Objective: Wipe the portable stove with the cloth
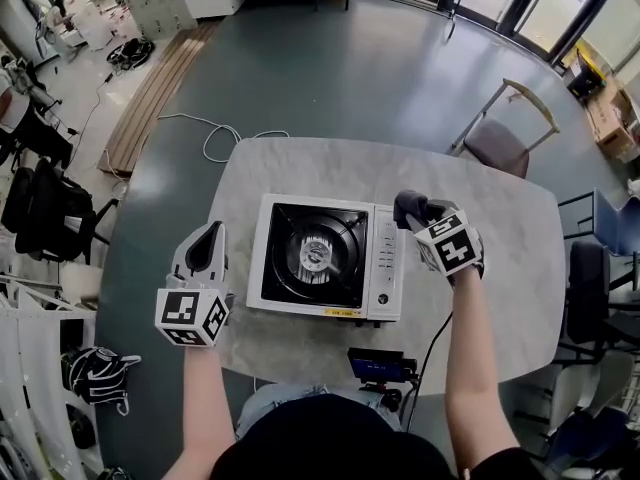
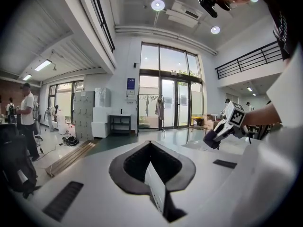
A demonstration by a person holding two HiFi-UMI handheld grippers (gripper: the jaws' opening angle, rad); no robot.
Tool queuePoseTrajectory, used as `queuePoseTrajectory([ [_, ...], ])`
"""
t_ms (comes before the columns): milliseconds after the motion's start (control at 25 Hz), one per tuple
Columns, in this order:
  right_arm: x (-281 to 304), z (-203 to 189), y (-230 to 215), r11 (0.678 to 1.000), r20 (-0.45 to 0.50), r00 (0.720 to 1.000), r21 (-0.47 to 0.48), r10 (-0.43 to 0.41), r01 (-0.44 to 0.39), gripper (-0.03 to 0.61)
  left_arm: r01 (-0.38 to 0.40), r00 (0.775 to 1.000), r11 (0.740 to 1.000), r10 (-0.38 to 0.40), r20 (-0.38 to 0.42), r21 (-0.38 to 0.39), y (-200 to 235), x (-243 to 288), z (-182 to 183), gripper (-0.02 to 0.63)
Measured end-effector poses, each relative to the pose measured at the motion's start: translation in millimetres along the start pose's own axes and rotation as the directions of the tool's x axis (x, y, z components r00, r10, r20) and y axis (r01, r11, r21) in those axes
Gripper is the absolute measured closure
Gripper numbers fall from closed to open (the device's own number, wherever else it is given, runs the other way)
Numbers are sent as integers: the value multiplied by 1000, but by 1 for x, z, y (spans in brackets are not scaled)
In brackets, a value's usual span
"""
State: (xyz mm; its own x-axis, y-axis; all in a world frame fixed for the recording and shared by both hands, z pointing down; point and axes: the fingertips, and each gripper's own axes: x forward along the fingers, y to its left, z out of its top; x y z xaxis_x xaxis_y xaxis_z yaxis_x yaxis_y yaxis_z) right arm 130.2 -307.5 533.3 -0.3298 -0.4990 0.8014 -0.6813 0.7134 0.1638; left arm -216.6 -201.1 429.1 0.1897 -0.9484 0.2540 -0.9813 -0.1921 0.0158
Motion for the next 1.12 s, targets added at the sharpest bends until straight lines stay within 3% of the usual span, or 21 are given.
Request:
queuePoseTrajectory([
  [200,35,-7,7,998,-111,994,-50,16,-22,453,-7,1000,1000,7,-14,1,4,3,-1,603],
  [360,41,-12,14,991,-172,985,-133,-17,-6,456,1,1000,1000,0,-25,13,3,4,-4,603],
  [520,41,-9,29,974,-173,983,-225,-54,14,459,9,1000,1000,-9,-23,2,2,4,-7,603],
  [800,31,-14,55,979,-147,989,-199,10,-40,457,46,999,999,-46,-4,8,-9,6,-1,603],
  [1120,19,-21,99,964,-170,983,-244,65,-106,457,56,998,998,-56,13,4,-7,-2,-1,603],
])
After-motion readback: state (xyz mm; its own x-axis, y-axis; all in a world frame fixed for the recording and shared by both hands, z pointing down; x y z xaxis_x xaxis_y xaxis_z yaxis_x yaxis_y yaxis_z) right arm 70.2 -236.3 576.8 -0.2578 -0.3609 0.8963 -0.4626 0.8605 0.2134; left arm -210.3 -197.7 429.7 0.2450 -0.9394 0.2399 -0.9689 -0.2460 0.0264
